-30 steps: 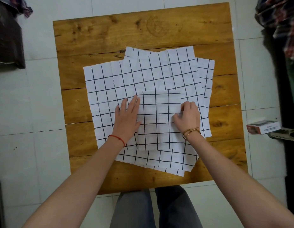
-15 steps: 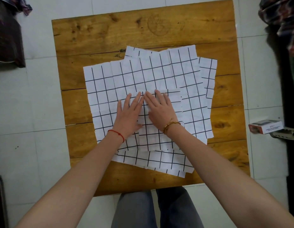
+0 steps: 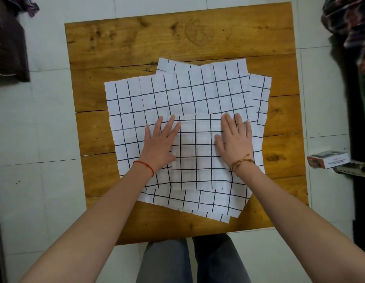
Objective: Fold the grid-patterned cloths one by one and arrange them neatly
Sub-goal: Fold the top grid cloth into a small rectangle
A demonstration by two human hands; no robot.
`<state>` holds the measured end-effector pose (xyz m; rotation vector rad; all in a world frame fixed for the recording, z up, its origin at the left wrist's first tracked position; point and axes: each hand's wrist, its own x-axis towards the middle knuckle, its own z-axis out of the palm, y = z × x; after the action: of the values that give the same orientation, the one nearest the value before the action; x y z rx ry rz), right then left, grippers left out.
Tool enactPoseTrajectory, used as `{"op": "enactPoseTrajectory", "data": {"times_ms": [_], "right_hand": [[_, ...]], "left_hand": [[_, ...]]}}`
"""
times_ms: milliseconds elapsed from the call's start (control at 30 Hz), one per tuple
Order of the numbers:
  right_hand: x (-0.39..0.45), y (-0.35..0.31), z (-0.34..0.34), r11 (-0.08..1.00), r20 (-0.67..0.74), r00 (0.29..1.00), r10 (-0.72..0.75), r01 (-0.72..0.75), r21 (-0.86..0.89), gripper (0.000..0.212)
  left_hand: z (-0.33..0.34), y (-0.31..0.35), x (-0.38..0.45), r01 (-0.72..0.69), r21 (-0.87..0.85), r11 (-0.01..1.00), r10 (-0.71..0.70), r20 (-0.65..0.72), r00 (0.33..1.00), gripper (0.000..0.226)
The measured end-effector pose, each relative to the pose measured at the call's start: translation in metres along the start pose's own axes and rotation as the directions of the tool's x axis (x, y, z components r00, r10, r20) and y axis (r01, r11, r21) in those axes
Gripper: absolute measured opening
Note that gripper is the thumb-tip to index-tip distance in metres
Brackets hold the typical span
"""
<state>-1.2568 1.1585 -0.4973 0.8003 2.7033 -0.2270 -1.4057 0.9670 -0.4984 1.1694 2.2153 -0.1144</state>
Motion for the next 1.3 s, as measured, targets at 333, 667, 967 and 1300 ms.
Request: {"op": "enactPoseTrajectory", "data": {"times_ms": [333,667,967,1300], "right_hand": [[0.005,-0.054,-0.002,0.948,0.126,0.94,-0.316,0.317,0.01,0.052],[-0.003,-0.061,0.002,0.971,0.227,0.946,-0.233,0.237,0.009,0.058],[-0.005,-0.06,0.005,0.968,0.203,0.947,-0.249,0.25,0.018,0.057],[-0.022,-0.009,-0.011,0.641,-0.018,0.878,0.478,-0.335,0.691,0.026]], "left_hand": [[0.012,0.009,-0.018,0.013,0.015,1.0,-0.011,-0.12,0.993,0.092],[0.074,0.025,-0.099,-0.026,-0.004,1.0,0.026,-0.128,0.991,0.075],[0.106,0.048,-0.154,-0.005,-0.082,0.997,-0.001,-0.069,0.998,0.068],[0.065,0.053,-0.108,0.106,-0.506,0.856,-0.3,-0.319,0.899,0.037]]}}
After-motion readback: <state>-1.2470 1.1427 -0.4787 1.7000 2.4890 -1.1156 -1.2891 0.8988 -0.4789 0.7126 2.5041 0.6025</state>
